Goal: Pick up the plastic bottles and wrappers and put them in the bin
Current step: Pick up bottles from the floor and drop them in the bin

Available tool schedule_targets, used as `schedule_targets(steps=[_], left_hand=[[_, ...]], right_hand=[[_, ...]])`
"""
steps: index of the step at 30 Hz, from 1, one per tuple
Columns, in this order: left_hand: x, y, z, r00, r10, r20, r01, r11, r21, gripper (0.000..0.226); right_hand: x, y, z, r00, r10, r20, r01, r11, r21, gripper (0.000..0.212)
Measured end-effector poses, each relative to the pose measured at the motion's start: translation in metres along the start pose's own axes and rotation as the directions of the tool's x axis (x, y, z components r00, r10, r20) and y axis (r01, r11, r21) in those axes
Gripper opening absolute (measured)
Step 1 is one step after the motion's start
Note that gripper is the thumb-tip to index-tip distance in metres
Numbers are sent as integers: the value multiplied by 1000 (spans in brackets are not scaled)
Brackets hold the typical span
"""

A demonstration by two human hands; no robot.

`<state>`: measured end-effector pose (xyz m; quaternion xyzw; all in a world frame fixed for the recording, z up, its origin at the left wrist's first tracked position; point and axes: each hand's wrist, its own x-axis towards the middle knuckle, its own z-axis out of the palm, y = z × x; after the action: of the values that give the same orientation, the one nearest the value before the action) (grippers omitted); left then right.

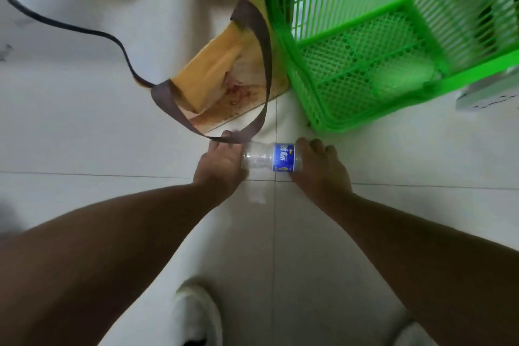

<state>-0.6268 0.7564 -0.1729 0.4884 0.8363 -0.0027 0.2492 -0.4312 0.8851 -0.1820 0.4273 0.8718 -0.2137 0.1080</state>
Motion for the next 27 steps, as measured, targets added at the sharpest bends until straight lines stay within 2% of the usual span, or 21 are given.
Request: schedule_targets(steps=[4,9,16,22,27], left_hand=[[-40,11,-21,1000,-17,24,19,995,-95,69],[-130,41,-100,996,-45,81,56,990,-133,78],[-250,64,-223,986,-164,30,167,967,-191,76],[-348,55,-279,956,-292,-32,274,926,-259,74],[-442,38,-305,867,-492,-80,432,821,-373,75]], right_hand=[[-39,-3,-33,996,-66,55,64,997,42,61],[-110,-22,-122,971,-135,196,125,990,64,68],[-182,-85,-255,948,-216,234,223,975,-4,74],[-223,-147,-315,878,-395,271,411,912,-5,62],[-260,-226,-339,779,-542,316,576,817,-17,64]])
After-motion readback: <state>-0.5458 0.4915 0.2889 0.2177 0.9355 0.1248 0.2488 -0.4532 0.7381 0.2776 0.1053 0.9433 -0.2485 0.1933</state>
